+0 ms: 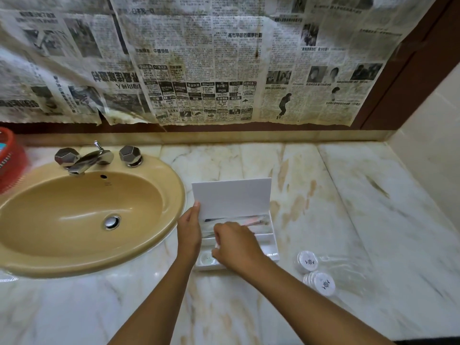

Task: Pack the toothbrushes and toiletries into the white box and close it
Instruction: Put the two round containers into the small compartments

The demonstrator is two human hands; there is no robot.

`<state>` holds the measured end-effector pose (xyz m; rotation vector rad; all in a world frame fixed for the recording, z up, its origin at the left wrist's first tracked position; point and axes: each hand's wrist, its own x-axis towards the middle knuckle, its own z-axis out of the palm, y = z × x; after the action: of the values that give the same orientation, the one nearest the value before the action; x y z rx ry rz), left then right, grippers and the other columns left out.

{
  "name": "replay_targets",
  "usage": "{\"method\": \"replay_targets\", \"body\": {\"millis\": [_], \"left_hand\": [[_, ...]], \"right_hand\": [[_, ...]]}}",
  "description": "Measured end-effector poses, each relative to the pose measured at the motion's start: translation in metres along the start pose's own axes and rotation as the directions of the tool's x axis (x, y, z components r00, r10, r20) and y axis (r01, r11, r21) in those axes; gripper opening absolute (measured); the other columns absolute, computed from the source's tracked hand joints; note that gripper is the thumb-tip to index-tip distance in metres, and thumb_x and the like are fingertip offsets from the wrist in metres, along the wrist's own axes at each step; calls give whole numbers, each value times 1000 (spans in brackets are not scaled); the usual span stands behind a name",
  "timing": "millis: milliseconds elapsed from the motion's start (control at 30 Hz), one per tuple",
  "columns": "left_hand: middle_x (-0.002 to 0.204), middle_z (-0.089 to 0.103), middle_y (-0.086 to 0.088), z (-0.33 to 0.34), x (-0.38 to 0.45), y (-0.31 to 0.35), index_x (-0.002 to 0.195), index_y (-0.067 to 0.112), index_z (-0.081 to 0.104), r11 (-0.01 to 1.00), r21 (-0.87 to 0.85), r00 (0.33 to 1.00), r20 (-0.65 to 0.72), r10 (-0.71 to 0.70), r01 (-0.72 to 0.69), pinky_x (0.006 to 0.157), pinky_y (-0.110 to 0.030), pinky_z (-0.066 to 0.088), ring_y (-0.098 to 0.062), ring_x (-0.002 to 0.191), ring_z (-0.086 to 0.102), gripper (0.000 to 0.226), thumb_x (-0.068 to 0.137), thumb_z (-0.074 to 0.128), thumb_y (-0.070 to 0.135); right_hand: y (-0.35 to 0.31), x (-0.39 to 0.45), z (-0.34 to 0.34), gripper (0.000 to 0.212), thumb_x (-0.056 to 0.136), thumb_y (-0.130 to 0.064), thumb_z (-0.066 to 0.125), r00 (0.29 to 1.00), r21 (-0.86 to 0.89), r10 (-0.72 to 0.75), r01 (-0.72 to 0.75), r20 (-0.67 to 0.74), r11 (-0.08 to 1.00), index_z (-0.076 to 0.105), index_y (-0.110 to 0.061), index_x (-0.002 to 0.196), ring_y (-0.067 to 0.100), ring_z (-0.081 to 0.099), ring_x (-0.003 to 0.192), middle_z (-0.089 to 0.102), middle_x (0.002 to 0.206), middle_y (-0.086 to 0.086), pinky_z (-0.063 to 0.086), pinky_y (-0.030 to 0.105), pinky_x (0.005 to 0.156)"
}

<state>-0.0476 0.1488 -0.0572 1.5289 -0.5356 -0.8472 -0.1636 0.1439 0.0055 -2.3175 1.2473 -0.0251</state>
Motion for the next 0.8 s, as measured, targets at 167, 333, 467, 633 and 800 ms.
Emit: {"method": "replay_targets", "body": {"millis": [167, 333, 467, 633, 800], "left_hand": [[83, 72, 5, -2, 5, -6, 80, 23, 69, 999, -10, 999, 12, -39, 39, 72, -22, 51, -10, 79, 66, 30, 102, 50, 30], [83, 72, 3, -3, 6, -6, 80, 20, 70, 998, -28, 998, 14, -64, 65, 71, -20, 50, -11, 78, 65, 31, 101, 51, 31], [87, 73, -2, -3, 7, -8, 81, 19, 71, 996, -41, 996, 19, -82, 83, 75, -25, 52, -16, 83, 66, 30, 101, 51, 30], [95, 74, -11, -4, 10, -13, 82, 20, 73, 996, -45, 997, 24, -73, 74, 86, -40, 53, -27, 93, 68, 31, 101, 51, 32], [95, 75, -9, -4, 9, -12, 85, 20, 73, 996, -52, 997, 24, -77, 79, 88, -43, 53, -29, 95, 69, 30, 101, 51, 32]], "right_hand": [[-11, 14, 32, 14, 85, -12, 61, 998, -59, 14, -10, 61, 998, 64, -6, 97, 30, 59, 83, 64, 98, 15, 38, 30, 67], [-11, 26, 47, 14, 86, -18, 61, 998, -33, 26, -24, 59, 999, 68, -9, 95, 28, 63, 83, 67, 94, 12, 52, 36, 76], [-6, 27, 47, 15, 86, -17, 60, 996, -29, 35, -32, 87, 999, 68, -7, 96, 27, 60, 79, 67, 94, 13, 47, 31, 72], [-6, 28, 51, 14, 86, -17, 59, 989, 37, 34, -40, 144, 999, 68, -6, 91, 25, 61, 79, 66, 87, 12, 48, 32, 73], [-6, 27, 52, 16, 88, -19, 57, 989, 63, 19, -29, 144, 998, 68, -7, 90, 20, 57, 72, 65, 84, 10, 50, 32, 73]]}}
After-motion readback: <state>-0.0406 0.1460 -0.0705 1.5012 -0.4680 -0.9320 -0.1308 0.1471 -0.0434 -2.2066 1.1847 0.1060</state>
